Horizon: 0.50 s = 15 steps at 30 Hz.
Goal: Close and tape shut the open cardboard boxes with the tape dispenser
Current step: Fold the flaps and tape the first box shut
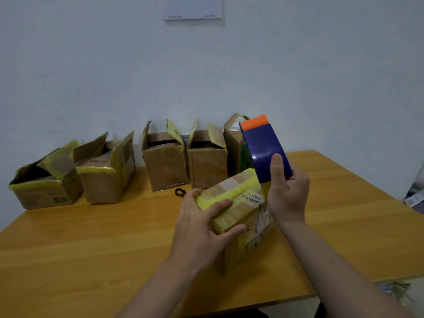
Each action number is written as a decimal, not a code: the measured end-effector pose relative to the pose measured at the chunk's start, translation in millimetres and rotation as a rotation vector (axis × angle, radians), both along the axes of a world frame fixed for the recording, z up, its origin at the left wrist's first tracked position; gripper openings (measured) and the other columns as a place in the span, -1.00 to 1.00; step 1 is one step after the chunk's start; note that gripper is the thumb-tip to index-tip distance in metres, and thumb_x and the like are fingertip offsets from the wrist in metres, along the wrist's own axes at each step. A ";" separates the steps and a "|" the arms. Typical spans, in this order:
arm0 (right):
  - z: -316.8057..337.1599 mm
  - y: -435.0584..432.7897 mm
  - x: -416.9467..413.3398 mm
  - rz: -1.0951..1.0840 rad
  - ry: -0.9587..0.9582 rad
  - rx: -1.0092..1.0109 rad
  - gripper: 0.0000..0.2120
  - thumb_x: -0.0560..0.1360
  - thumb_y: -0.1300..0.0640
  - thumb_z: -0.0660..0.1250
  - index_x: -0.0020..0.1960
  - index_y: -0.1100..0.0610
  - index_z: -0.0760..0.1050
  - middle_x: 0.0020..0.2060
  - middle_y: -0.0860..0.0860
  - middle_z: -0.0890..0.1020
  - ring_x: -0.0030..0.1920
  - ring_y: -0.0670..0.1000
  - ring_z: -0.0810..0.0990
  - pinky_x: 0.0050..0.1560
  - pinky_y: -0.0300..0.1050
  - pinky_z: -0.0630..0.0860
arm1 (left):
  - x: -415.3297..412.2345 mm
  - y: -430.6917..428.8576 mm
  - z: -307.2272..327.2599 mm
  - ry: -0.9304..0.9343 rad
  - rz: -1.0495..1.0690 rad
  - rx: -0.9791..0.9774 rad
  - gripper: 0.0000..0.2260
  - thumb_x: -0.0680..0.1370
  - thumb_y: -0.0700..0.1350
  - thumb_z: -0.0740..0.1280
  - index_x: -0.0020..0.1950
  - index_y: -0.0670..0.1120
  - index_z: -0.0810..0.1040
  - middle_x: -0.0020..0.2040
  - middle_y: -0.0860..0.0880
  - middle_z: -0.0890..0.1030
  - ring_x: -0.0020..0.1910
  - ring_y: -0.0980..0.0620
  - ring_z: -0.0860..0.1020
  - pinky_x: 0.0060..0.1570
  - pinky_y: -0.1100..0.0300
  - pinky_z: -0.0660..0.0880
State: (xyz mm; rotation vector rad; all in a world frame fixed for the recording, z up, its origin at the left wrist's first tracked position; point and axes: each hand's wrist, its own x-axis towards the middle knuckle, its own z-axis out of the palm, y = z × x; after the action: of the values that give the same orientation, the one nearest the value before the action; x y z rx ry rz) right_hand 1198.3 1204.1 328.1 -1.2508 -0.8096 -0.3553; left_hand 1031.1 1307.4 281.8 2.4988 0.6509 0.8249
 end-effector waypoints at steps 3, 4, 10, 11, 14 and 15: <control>-3.2 -16.0 17.4 -0.054 -0.001 -0.005 -0.63 0.62 -0.17 0.17 -0.25 0.01 0.44 -0.42 -0.12 0.50 -0.43 -0.09 0.41 -0.38 -0.30 0.32 | 31.4 -13.6 10.5 0.124 -0.051 0.086 -0.21 0.30 0.69 0.07 0.45 0.42 0.40 0.54 0.16 0.03 0.51 -0.03 0.16 0.46 -0.13 0.37; -3.6 -21.7 23.8 -0.076 0.001 -0.002 -0.63 0.62 -0.17 0.17 -0.25 0.01 0.45 -0.42 -0.11 0.50 -0.43 -0.09 0.42 -0.39 -0.29 0.32 | 41.2 -16.8 14.3 0.182 -0.080 0.117 -0.20 0.30 0.69 0.06 0.49 0.42 0.34 0.56 0.15 0.00 0.51 -0.05 0.16 0.47 -0.13 0.36; -4.9 -56.0 60.2 -0.180 0.033 0.055 -0.66 0.62 -0.15 0.17 -0.26 -0.01 0.41 -0.43 -0.21 0.51 -0.44 -0.15 0.43 -0.40 -0.42 0.28 | 76.7 -15.3 32.1 0.418 -0.278 0.250 -0.32 0.44 0.56 0.19 0.50 0.43 0.09 0.63 0.11 -0.06 0.54 -0.12 0.14 0.48 -0.18 0.32; -5.2 -61.1 66.1 -0.190 0.038 0.064 -0.65 0.62 -0.15 0.16 -0.26 -0.01 0.40 -0.44 -0.22 0.51 -0.44 -0.16 0.42 -0.40 -0.43 0.28 | 82.2 -15.2 31.7 0.415 -0.285 0.250 -0.34 0.45 0.54 0.20 0.49 0.43 0.10 0.64 0.10 -0.06 0.56 -0.11 0.11 0.50 -0.20 0.30; -5.7 -72.0 83.5 -0.230 0.041 0.071 -0.64 0.63 -0.15 0.16 -0.27 0.00 0.39 -0.45 -0.24 0.49 -0.45 -0.15 0.41 -0.41 -0.43 0.28 | 105.0 -24.1 27.8 0.372 -0.268 0.183 -0.35 0.43 0.53 0.24 0.47 0.41 0.16 0.65 0.13 -0.07 0.61 -0.09 0.02 0.52 -0.22 0.26; -5.5 -74.7 88.5 -0.244 0.043 0.070 -0.64 0.63 -0.15 0.16 -0.28 0.00 0.39 -0.45 -0.24 0.49 -0.45 -0.14 0.41 -0.41 -0.42 0.28 | 113.9 -28.1 27.8 0.366 -0.262 0.166 -0.34 0.42 0.53 0.26 0.46 0.40 0.17 0.65 0.15 -0.07 0.60 -0.09 0.03 0.52 -0.22 0.28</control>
State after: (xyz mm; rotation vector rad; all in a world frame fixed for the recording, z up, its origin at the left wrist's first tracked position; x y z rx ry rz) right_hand 1286.8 1129.4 322.6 -1.2903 -0.6038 -0.5470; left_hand 1145.0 1279.3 309.5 2.8384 0.3642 0.3407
